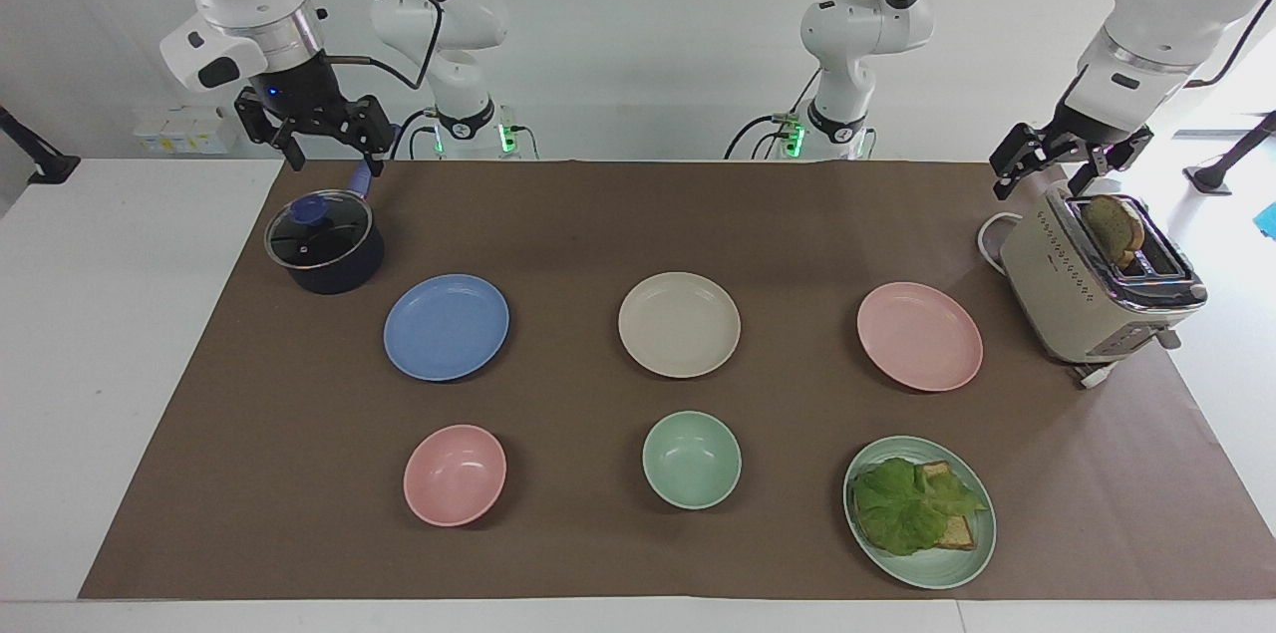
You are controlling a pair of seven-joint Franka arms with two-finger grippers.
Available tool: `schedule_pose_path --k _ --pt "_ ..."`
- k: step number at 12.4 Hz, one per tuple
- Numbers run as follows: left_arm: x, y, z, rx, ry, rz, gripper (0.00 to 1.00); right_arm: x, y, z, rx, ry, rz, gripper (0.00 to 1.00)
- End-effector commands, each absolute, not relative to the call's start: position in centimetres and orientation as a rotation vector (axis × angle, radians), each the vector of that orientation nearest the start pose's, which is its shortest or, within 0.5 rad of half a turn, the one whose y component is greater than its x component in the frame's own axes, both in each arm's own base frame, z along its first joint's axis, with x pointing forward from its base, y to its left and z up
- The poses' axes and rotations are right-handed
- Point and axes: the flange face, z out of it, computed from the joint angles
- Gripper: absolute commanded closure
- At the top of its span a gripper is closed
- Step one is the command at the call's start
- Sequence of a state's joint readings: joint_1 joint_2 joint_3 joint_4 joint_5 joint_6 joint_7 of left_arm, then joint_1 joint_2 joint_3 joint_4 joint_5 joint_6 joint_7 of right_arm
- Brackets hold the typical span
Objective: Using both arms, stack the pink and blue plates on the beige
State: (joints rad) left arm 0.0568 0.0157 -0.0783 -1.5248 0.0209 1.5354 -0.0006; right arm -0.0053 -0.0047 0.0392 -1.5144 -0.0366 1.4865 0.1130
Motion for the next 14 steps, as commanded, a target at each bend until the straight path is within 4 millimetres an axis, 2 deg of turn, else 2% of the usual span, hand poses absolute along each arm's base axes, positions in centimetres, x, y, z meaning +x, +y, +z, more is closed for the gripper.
schedule_pose_path --k 1,3,5,9,11,12,13,14 --pt "55.0 -1.1 61.6 -3.136 0.017 0.041 0.00 54.0 1.0 64.7 -3.157 0.101 0.018 0.00" --pt "55.1 -0.6 57.8 -3.135 0.001 0.053 0.00 54.0 0.8 64.7 -3.157 0.106 0.018 0.00" --pt "55.2 0.4 52.6 -3.136 -0.032 0.058 0.00 54.0 0.8 64.8 -3.157 0.106 0.016 0.00" --pt "56.0 2.3 43.7 -3.138 -0.150 0.007 0.00 53.9 0.8 64.7 -3.157 0.106 0.018 0.00" --pt "56.4 2.5 40.1 -3.140 -0.166 0.029 0.00 53.9 0.8 64.4 -3.157 0.103 0.028 0.00" --pt "56.5 3.5 38.6 -3.139 -0.198 0.052 0.00 53.9 0.8 64.4 -3.157 0.103 0.030 0.00" --pt "56.3 4.6 37.6 -3.138 -0.231 0.077 0.00 53.8 0.9 64.4 -3.157 0.103 0.028 0.00" --pt "56.0 4.7 36.6 -3.136 -0.253 0.103 0.00 53.8 0.9 64.4 -3.157 0.103 0.028 0.00"
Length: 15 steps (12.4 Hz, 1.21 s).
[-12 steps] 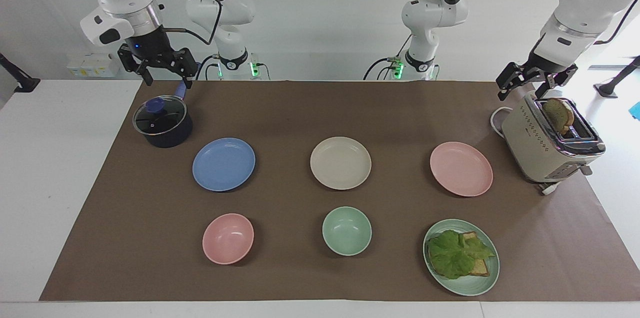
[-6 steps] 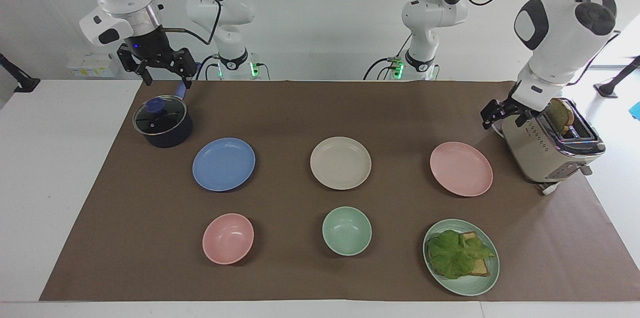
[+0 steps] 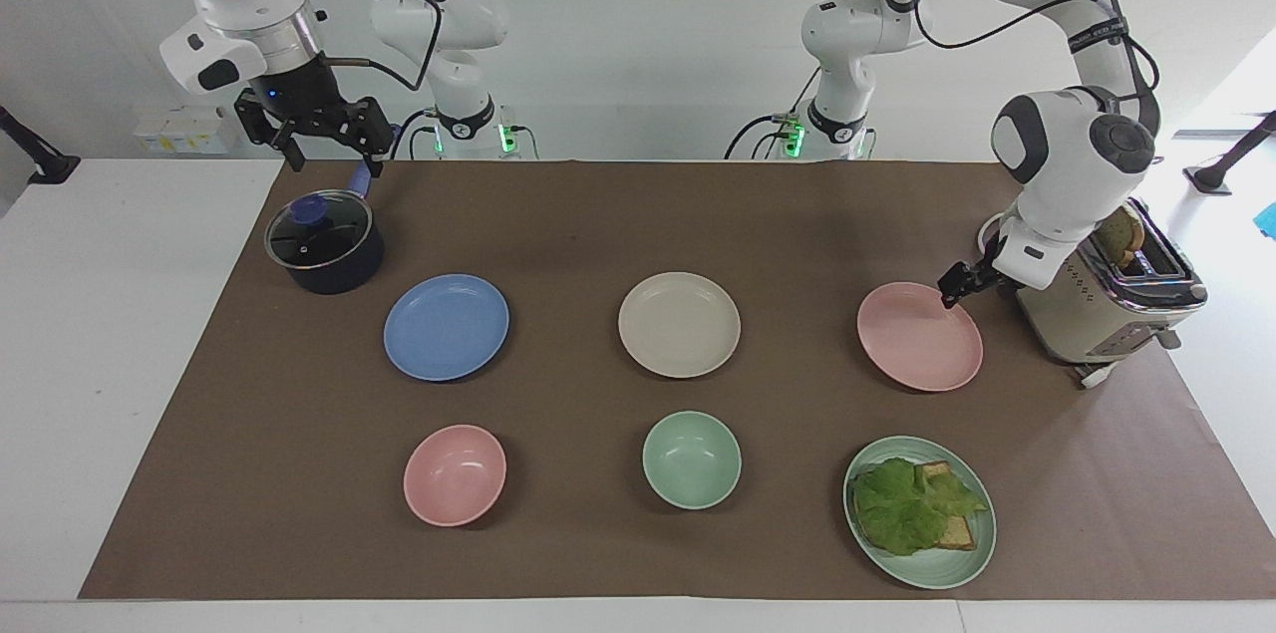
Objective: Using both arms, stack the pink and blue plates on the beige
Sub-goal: 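Reach the left gripper to the pink plate rim and grasp it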
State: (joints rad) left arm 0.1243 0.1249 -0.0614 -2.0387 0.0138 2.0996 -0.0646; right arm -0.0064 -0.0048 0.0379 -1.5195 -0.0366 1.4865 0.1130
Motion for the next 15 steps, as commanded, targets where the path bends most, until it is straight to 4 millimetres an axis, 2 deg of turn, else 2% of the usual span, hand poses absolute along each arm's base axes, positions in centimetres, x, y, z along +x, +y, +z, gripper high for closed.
schedule_pose_path --k 1,3,5,6,7,8,9,10,12,13,15 --pt "55.6 4.8 34.9 -3.130 -0.305 0.123 0.00 53.8 0.9 64.4 -3.157 0.103 0.030 0.00" --pt "55.1 4.5 32.9 -3.112 -0.449 0.087 0.00 53.8 0.9 64.5 -3.157 0.101 0.028 0.00" --pt "54.3 4.4 31.8 -3.099 -0.506 0.128 0.00 53.8 0.9 64.4 -3.157 0.103 0.028 0.00" --pt "54.1 4.4 31.7 -3.098 -0.503 0.142 0.23 53.8 0.9 64.4 -3.157 0.101 0.028 0.00" --pt "53.9 4.5 31.7 -3.097 -0.505 0.147 0.57 53.8 0.9 64.5 -3.157 0.103 0.028 0.00" --pt "53.9 4.7 31.8 -3.097 -0.508 0.147 0.80 53.8 0.9 64.4 -3.157 0.103 0.030 0.00" --pt "53.8 5.3 31.7 -3.095 -0.522 0.156 0.94 53.8 0.8 64.4 -3.157 0.106 0.030 0.00" --pt "53.7 5.6 31.8 -3.093 -0.524 0.175 1.00 53.8 0.9 64.4 -3.157 0.101 0.028 0.00" --pt "53.9 5.4 32.2 -3.090 -0.520 0.216 1.00 53.8 0.9 64.4 -3.156 0.101 0.028 0.00" --pt "54.2 5.3 33.1 -3.096 -0.526 0.228 1.00 53.8 0.8 64.4 -3.157 0.103 0.028 0.00" --pt "55.1 4.8 36.3 -3.122 -0.557 0.295 1.00 53.8 0.8 64.3 -3.157 0.103 0.033 0.00"
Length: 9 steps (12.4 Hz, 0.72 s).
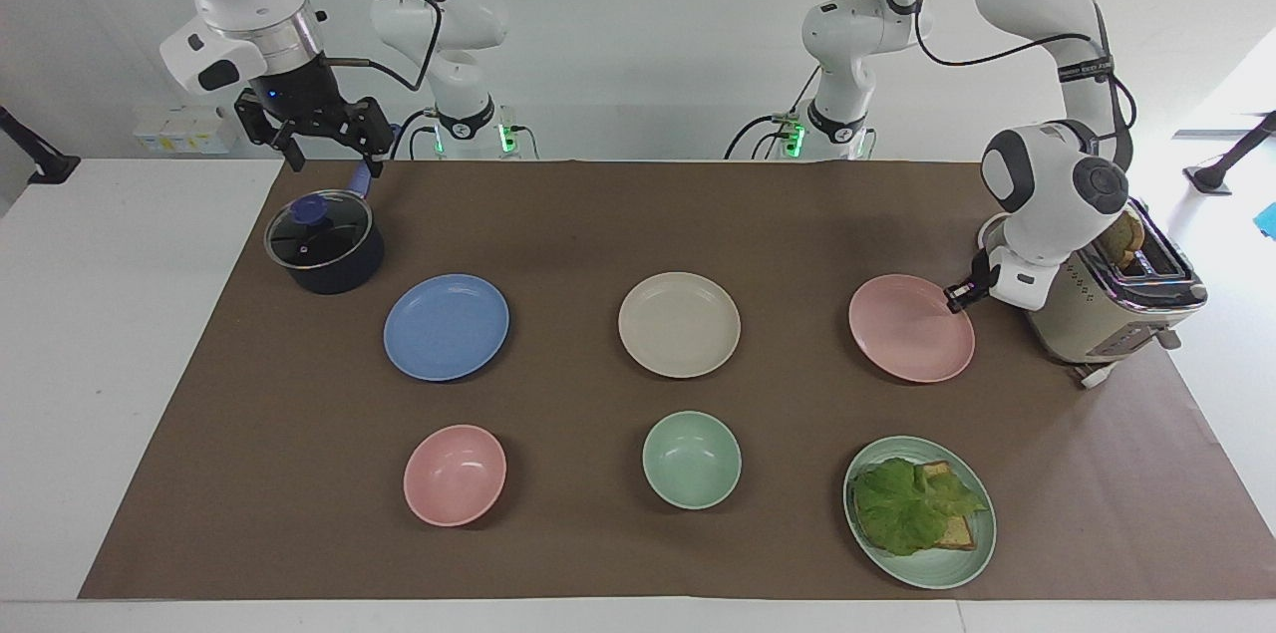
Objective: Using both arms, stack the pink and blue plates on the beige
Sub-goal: 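Reach the left gripper to the pink plate rim and grasp it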
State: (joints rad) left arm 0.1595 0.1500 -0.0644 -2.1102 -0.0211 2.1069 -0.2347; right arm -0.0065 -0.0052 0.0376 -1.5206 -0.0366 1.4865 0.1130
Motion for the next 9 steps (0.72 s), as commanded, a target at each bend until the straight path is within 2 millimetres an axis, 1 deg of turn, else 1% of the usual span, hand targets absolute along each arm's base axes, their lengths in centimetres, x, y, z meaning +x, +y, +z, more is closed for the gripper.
schedule_pose_path --k 1,2,3,4,5,6,9 --pt "55.6 4.3 38.4 -3.132 -0.552 0.330 1.00 53.7 0.8 64.4 -3.157 0.103 0.028 0.00" --pt "56.0 3.9 40.8 -3.165 -0.576 0.349 1.00 53.6 0.8 64.4 -3.157 0.103 0.030 0.00" --pt "56.0 3.2 42.3 -3.210 -0.621 0.376 1.00 53.6 0.7 64.2 -3.157 0.106 0.035 0.00" --pt "55.6 2.6 43.7 -3.259 -0.647 0.374 1.00 53.6 0.7 64.3 -3.157 0.103 0.033 0.00" --pt "55.2 1.8 44.0 -3.297 -0.650 0.417 1.00 53.6 0.7 64.2 -3.157 0.103 0.035 0.00" --pt "55.1 -0.4 43.9 -3.334 -0.617 0.455 1.00 53.6 0.7 64.2 -3.157 0.103 0.035 0.00" --pt "54.5 -8.0 44.4 -3.399 -0.474 0.485 1.00 53.6 0.4 64.2 -3.157 0.113 0.035 0.00"
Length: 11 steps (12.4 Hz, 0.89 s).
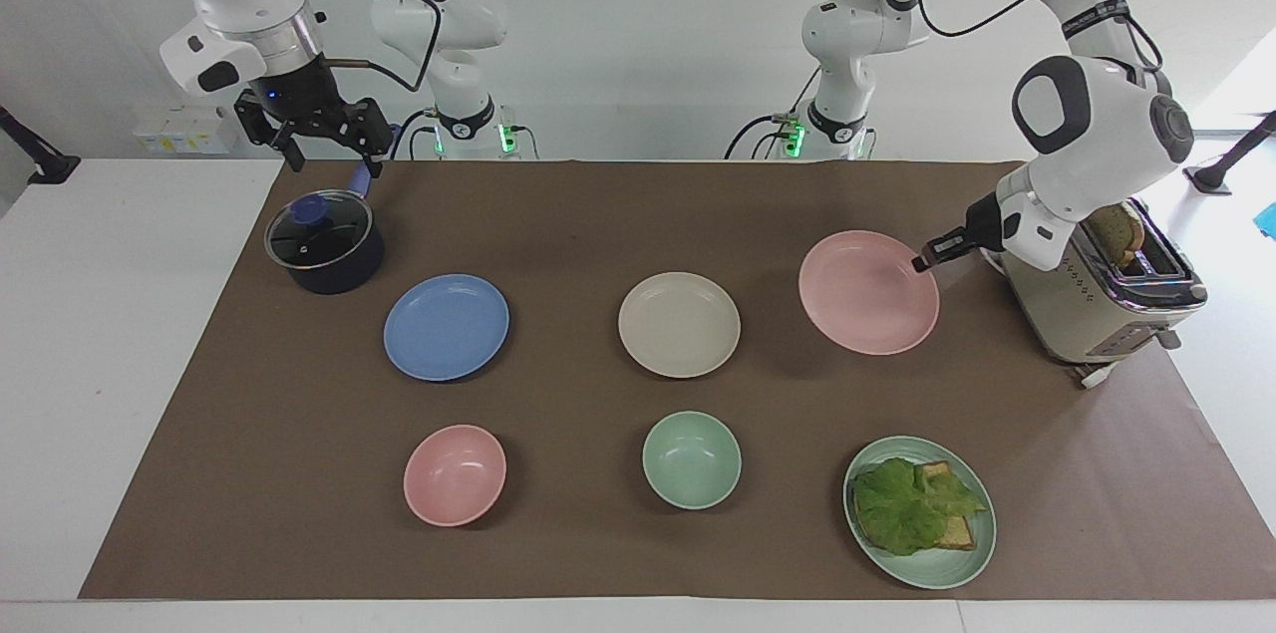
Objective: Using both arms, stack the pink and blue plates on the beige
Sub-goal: 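Carry the pink plate with the left gripper onto the beige plate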
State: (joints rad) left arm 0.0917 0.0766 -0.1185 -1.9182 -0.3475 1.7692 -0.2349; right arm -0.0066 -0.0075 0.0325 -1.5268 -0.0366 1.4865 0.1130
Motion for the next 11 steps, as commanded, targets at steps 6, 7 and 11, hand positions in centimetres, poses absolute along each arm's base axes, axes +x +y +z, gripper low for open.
schedule_pose_path --k 6,7,11 --pt "51.6 -23.0 42.8 -3.398 -0.567 0.347 1.00 53.5 0.4 64.3 -3.157 0.110 0.035 0.00" --pt "51.2 -24.3 41.7 -3.403 -0.586 0.296 1.00 53.5 0.4 64.2 -3.157 0.110 0.038 0.00" --pt "50.9 -27.3 35.8 -3.396 -0.586 0.231 1.00 53.4 0.3 64.3 -3.157 0.113 0.033 0.00"
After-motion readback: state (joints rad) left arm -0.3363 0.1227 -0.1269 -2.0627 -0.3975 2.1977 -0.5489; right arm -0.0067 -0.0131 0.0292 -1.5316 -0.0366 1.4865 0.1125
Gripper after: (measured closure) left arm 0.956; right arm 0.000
